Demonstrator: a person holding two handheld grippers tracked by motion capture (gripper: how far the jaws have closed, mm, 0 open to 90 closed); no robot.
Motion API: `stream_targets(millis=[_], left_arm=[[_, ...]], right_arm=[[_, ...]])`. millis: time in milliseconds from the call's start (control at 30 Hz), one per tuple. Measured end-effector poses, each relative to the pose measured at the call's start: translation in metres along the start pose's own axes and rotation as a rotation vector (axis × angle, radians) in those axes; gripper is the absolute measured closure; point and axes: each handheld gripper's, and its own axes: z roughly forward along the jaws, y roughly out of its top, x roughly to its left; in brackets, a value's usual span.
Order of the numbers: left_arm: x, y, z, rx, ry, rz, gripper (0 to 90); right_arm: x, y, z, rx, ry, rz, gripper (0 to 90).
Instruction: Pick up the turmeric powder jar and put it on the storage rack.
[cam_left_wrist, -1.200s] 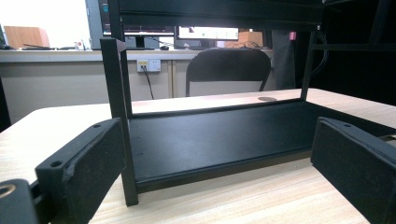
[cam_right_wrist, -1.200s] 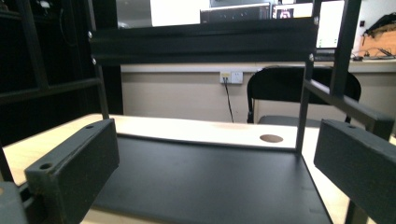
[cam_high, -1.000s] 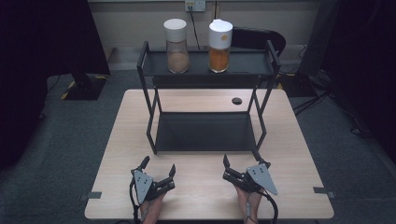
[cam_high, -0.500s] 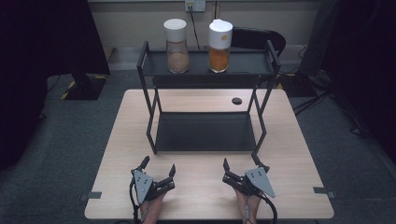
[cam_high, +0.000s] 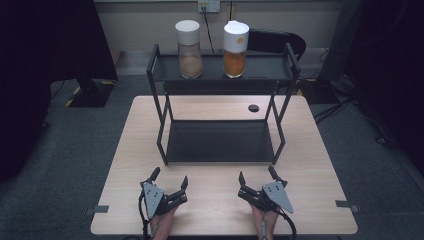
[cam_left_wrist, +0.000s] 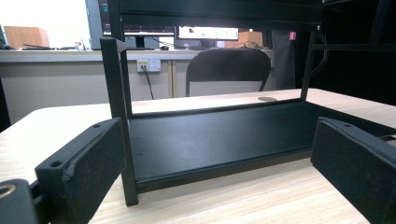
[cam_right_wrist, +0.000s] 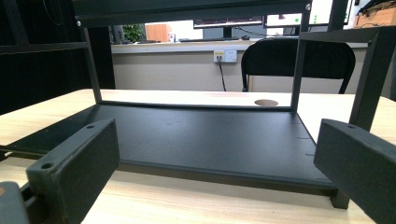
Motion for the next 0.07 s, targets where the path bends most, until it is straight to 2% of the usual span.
stream_targets(millis=[67], left_arm=[[0.0000,-0.0001,0.0000,0.000,0.000,0.000,2.6]], right_arm=[[0.0001,-0.0008,-0.0002,-0.001,0.001,-0.003,0.0]])
